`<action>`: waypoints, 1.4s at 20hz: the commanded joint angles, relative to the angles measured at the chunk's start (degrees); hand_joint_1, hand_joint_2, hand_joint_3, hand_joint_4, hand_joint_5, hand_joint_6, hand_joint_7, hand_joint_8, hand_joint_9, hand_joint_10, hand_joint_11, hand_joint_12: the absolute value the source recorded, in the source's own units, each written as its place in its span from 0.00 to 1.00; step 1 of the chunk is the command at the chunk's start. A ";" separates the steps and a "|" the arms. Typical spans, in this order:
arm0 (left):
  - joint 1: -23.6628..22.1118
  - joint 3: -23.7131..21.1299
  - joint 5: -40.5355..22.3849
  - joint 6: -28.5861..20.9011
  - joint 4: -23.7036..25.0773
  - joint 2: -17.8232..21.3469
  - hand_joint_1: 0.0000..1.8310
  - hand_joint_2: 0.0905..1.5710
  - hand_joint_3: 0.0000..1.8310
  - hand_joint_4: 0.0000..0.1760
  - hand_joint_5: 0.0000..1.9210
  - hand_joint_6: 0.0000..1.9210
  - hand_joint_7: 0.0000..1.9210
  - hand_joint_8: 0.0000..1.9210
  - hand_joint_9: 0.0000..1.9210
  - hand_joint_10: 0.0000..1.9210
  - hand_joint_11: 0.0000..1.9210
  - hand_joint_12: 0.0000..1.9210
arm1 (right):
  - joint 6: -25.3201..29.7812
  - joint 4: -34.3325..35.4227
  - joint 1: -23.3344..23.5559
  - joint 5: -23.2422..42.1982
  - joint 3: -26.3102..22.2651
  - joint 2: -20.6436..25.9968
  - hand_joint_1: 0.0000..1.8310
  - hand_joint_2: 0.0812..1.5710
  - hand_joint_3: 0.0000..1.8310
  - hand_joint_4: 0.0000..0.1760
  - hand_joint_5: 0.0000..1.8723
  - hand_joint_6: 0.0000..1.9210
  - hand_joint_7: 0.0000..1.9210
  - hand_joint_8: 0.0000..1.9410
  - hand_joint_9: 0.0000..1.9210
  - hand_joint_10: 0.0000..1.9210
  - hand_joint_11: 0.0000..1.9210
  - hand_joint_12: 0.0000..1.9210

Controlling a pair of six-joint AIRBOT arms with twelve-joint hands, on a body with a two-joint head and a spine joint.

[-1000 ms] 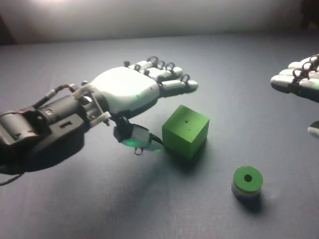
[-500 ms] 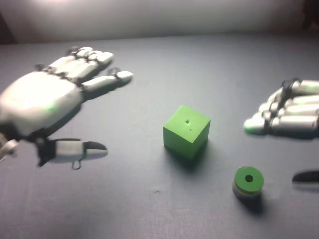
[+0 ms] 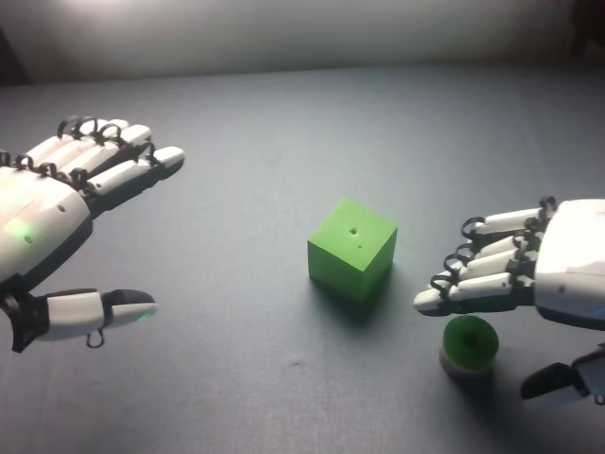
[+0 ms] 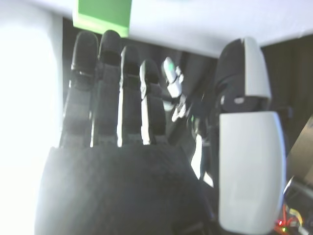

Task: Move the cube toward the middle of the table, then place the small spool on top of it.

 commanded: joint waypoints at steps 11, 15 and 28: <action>-0.08 0.29 -8.40 -1.69 -0.29 -0.69 0.44 0.63 0.00 0.69 0.09 0.00 0.04 0.00 0.02 0.00 0.03 0.02 | 4.89 -1.74 2.66 1.63 3.94 -4.17 0.53 0.58 0.00 0.00 0.29 0.00 0.36 0.01 0.46 0.06 0.29 0.63; -0.08 0.33 -8.04 -1.70 -0.29 -0.81 0.45 0.62 0.00 0.73 0.09 0.00 0.04 0.00 0.02 0.00 0.02 0.02 | 4.89 -2.36 3.29 1.21 4.01 -4.53 0.54 0.59 0.00 0.00 0.35 0.00 0.45 0.02 0.42 0.57 0.42 0.78; 0.28 0.31 -7.68 -1.81 -0.53 -0.87 0.46 0.63 0.00 0.61 0.10 0.00 0.04 0.00 0.01 0.00 0.01 0.03 | 4.88 0.47 4.94 1.68 5.56 -4.55 0.69 0.69 0.00 0.00 0.57 0.30 0.51 0.65 0.52 0.75 0.48 0.90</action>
